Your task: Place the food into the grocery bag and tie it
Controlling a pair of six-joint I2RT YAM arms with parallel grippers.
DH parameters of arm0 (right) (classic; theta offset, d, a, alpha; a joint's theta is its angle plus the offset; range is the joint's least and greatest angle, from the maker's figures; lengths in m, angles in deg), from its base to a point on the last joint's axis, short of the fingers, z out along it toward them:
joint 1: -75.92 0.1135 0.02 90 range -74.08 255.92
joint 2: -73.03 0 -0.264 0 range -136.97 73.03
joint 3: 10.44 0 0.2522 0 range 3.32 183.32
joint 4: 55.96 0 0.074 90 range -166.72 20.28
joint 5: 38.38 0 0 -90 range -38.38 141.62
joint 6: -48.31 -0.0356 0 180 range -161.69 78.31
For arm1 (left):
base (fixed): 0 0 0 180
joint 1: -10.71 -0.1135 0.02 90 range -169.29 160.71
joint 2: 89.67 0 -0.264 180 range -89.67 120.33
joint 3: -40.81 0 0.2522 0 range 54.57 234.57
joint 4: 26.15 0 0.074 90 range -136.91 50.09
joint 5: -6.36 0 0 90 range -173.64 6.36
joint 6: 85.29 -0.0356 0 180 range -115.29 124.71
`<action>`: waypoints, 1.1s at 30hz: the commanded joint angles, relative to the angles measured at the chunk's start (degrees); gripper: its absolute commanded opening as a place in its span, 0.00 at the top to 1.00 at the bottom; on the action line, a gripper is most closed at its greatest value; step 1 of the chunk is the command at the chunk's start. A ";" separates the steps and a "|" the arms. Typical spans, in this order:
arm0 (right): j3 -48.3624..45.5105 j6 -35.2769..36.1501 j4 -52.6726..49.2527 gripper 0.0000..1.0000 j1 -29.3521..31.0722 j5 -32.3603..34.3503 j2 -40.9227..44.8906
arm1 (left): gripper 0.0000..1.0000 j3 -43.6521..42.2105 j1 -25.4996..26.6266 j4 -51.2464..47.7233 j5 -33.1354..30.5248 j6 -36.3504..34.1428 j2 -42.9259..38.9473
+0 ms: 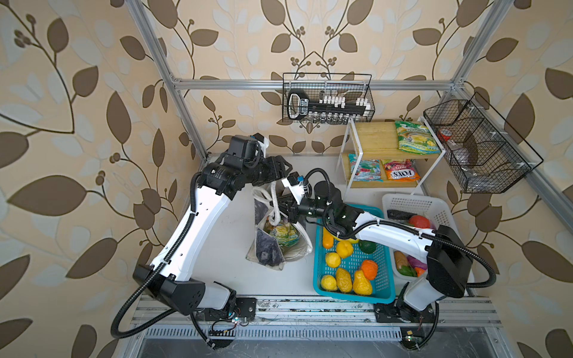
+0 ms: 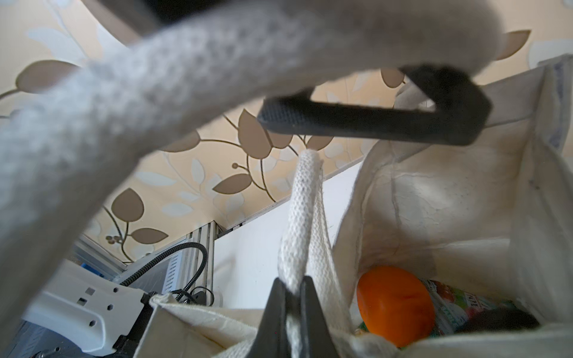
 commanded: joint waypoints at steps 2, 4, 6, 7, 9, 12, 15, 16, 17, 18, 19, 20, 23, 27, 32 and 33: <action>-3.07 -0.44 9.77 1.00 0.25 -2.63 2.23 | 0.22 11.53 2.46 -9.28 -5.60 -3.44 7.43; -4.41 -0.58 12.72 1.00 -0.10 -3.33 2.95 | 0.17 14.11 2.89 -12.06 -4.87 -4.77 10.31; -6.52 -0.53 15.48 1.00 -0.57 -2.12 4.22 | 0.14 15.03 2.90 -13.43 -5.58 -4.87 12.04; -7.62 -1.14 17.47 1.00 -1.00 -1.89 4.61 | 0.13 13.77 2.90 -12.24 -5.68 -4.65 11.83; -10.01 -3.92 22.61 1.00 -2.47 -2.48 5.09 | 0.09 11.88 2.90 -10.03 -4.51 -4.37 11.64; -11.99 -9.27 30.18 1.00 -4.19 -4.89 4.54 | 0.03 14.53 2.98 -12.00 -1.13 -5.03 14.42; -12.56 -12.30 36.10 1.00 -4.44 -5.65 3.65 | 0.01 19.67 3.16 -18.21 0.98 -8.36 18.69; -12.54 -12.60 36.94 1.00 -4.43 -5.64 3.41 | 0.01 20.17 3.16 -19.70 1.79 -9.43 19.55; -12.40 -12.88 37.74 1.00 -4.35 -5.63 3.12 | 0.01 20.40 3.16 -21.18 2.41 -10.17 20.03; -12.42 -12.93 38.21 1.00 -4.49 -5.46 3.08 | 0.01 19.96 3.16 -21.90 2.27 -10.63 19.94; -12.47 -12.89 38.74 1.00 -4.51 -5.32 3.12 | 0.01 18.95 3.16 -21.54 2.12 -10.75 19.36; -12.45 -12.74 39.36 1.00 -4.51 -5.30 3.05 | 0.01 17.80 3.11 -20.73 2.08 -10.74 18.47; -11.94 -12.58 41.45 1.00 -4.47 -5.75 2.65 | 0.01 15.10 2.94 -18.50 2.47 -11.38 16.31; -11.67 -12.71 44.31 1.00 -4.34 -5.48 1.44 | 0.01 16.13 2.72 -19.47 2.47 -11.72 15.64; -11.59 -13.36 46.99 1.00 -4.08 -4.69 0.66 | 0.01 16.21 1.86 -20.74 -4.40 -13.05 13.47; -11.41 -13.11 47.16 1.00 -3.95 -4.61 0.64 | 0.01 18.45 1.84 -22.11 -9.20 -14.09 13.91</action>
